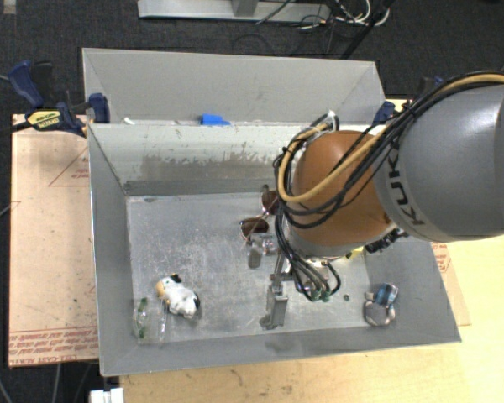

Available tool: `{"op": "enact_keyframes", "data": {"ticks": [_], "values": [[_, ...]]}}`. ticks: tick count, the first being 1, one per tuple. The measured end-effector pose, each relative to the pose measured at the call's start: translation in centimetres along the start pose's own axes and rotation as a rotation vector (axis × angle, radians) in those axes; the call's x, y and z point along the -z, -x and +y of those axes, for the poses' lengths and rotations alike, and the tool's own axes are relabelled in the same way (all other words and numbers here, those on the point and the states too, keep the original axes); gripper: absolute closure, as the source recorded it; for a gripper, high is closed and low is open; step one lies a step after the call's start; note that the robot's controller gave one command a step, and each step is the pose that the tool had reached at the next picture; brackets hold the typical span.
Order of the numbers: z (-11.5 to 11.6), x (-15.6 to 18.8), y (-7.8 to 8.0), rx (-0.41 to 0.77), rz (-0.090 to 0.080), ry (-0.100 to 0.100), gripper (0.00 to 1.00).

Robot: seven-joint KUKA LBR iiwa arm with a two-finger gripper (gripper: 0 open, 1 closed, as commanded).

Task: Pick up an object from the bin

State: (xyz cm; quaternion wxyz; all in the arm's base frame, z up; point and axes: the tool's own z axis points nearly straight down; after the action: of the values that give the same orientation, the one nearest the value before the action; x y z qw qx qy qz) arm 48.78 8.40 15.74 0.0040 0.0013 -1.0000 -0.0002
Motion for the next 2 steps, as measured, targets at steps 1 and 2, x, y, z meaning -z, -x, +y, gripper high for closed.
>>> {"op": "enact_keyframes", "data": {"ticks": [1, 2], "values": [[0.0, 0.4, 0.2, -0.003, -0.008, 0.001, 0.00], [7.6, -6.7, 2.4, 0.077, -0.015, 0.002, 0.00]]}}
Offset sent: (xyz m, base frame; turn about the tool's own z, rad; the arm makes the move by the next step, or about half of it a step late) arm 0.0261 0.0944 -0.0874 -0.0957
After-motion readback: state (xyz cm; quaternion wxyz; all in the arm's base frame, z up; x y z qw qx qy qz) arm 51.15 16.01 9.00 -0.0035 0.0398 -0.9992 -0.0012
